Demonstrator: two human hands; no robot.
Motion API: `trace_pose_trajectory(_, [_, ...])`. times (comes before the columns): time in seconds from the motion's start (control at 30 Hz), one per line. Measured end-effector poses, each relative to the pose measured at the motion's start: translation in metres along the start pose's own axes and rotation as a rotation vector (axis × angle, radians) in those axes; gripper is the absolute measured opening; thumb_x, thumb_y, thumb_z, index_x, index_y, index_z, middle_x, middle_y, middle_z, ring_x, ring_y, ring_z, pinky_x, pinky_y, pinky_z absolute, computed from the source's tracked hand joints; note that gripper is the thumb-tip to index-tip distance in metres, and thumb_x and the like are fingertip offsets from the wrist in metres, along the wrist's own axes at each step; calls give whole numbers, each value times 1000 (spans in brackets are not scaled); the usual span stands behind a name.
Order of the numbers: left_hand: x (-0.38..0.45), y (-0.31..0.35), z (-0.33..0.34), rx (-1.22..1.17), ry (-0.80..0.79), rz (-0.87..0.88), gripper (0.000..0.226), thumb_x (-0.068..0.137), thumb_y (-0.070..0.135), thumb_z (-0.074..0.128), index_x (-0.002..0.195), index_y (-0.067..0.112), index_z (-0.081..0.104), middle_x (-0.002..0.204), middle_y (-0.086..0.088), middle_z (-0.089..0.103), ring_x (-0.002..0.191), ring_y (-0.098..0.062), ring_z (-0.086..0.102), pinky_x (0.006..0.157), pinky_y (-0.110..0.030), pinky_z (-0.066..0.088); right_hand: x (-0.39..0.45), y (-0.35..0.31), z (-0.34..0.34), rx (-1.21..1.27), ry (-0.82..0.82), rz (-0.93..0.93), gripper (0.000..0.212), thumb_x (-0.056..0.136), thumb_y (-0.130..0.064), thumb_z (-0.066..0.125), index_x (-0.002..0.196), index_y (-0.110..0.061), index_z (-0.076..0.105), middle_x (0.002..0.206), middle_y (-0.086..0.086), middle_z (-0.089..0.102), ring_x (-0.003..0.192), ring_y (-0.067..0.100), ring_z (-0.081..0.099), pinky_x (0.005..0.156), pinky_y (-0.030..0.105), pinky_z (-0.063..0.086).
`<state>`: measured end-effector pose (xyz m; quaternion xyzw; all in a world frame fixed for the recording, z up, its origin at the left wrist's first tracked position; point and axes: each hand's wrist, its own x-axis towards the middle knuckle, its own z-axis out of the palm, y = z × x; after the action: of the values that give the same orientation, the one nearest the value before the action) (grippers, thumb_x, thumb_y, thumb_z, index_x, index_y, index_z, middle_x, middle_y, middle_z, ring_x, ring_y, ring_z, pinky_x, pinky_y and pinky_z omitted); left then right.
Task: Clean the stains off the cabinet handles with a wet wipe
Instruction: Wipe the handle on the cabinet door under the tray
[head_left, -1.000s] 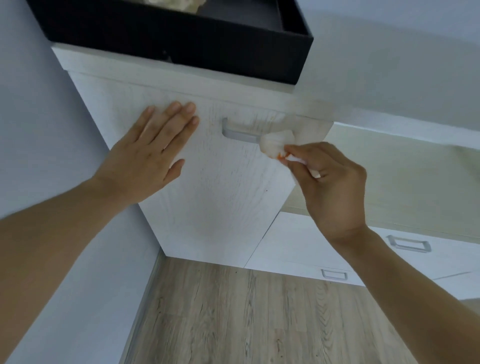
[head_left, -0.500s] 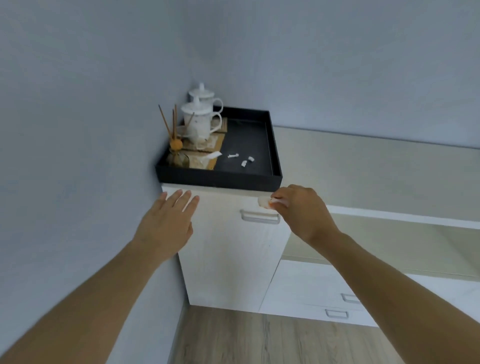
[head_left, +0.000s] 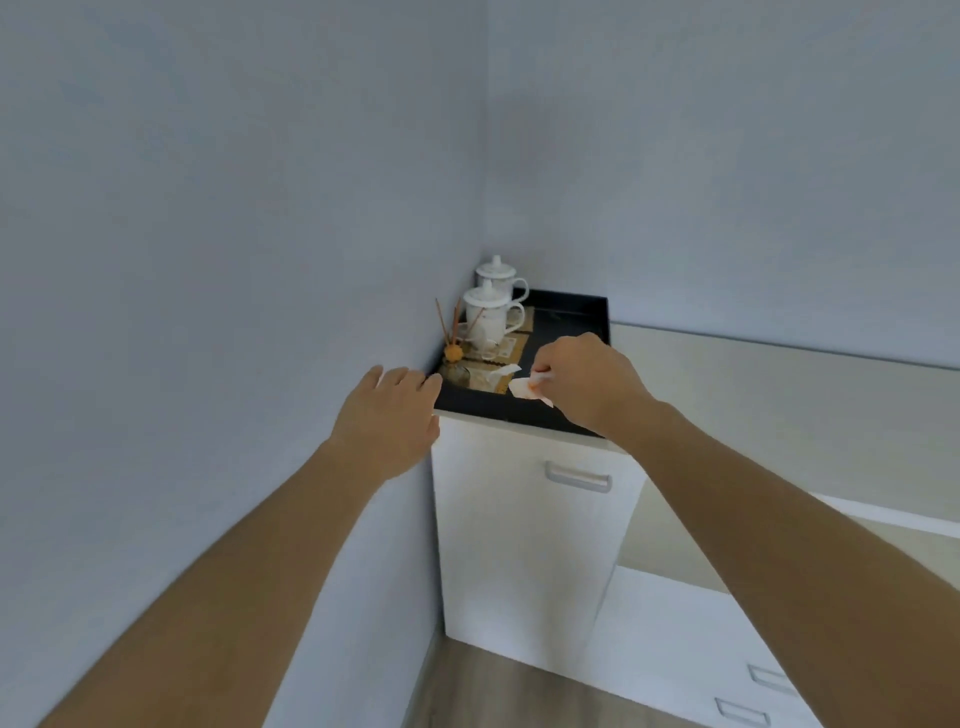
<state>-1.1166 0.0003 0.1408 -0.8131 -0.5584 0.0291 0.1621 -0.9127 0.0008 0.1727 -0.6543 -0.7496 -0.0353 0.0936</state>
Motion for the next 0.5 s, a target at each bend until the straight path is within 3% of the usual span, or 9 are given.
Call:
trace_pose_trajectory(0.1, [-28, -9, -13, 17, -16, -130, 52, 104, 34, 28, 151, 15, 17, 152, -2, 30, 141, -19, 24, 117, -36, 12, 3, -9, -11, 67, -7, -64, 26, 89, -7, 54, 65, -17, 52, 72, 2, 53, 71, 24, 57, 52, 25, 37])
trace_pose_trajectory(0.17, [-51, -7, -21, 24, -26, -237, 51, 104, 34, 28, 150, 15, 18, 153, -2, 29, 142, -19, 22, 118, -36, 12, 1, -17, -13, 82, -4, -160, 25, 89, -9, 53, 65, -16, 52, 74, 3, 51, 73, 25, 54, 56, 27, 38])
trace_pose_trajectory(0.23, [-83, 0, -29, 42, -51, -346, 51, 104, 34, 29, 149, 15, 20, 152, -1, 30, 141, -19, 23, 118, -35, 12, -9, -28, -10, 68, -1, -304, 31, 90, -11, 55, 61, -20, 49, 74, 0, 48, 77, 24, 53, 51, 25, 33])
trace_pose_trajectory(0.37, [-164, 25, -46, 97, -101, -540, 51, 103, 35, 29, 149, 15, 19, 152, -1, 30, 142, -18, 23, 117, -35, 11, -47, -67, -5, 83, -98, -568, 15, 88, -5, 54, 89, -13, 66, 87, 2, 63, 83, 25, 59, 55, 24, 37])
trace_pose_trajectory(0.5, [-279, 47, -78, 145, -162, -699, 51, 103, 35, 29, 150, 16, 20, 153, 0, 28, 142, -17, 21, 117, -33, 8, -118, -137, -25, 199, -202, -808, 12, 90, -13, 56, 93, -12, 68, 94, 8, 64, 86, 30, 63, 61, 27, 40])
